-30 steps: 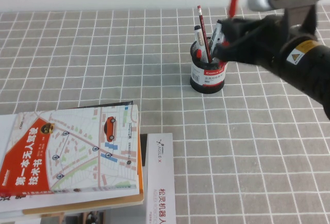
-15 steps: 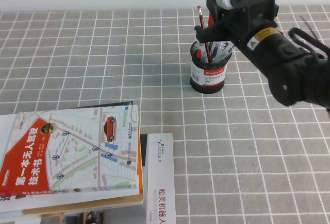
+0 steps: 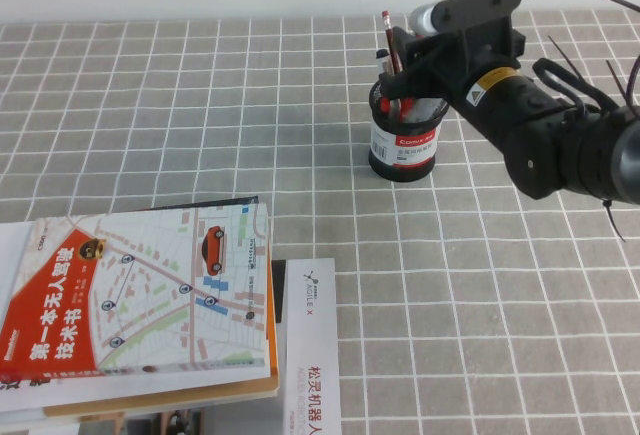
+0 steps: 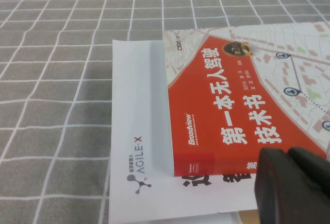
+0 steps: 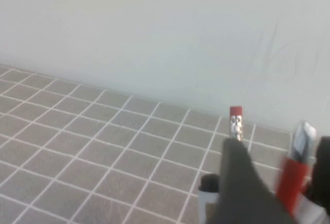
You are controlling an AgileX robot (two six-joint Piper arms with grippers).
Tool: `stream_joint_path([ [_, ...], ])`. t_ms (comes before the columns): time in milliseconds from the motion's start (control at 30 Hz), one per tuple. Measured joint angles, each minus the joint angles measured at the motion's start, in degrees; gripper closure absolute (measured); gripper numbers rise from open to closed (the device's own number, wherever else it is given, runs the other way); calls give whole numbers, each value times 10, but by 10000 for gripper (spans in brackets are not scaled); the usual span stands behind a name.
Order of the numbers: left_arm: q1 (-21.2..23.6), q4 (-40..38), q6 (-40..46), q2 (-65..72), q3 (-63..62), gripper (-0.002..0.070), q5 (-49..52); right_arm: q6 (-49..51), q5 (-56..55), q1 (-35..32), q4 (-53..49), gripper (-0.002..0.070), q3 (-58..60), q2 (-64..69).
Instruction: Put the pen into the pen holder
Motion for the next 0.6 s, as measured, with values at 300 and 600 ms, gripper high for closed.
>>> stream_joint_path([
  [300,0,0,0,0,0,678,0,0,93,0,18,462,0,-84],
  [600,0,0,0,0,0,678,0,0,208,0,110,682,128,-353],
])
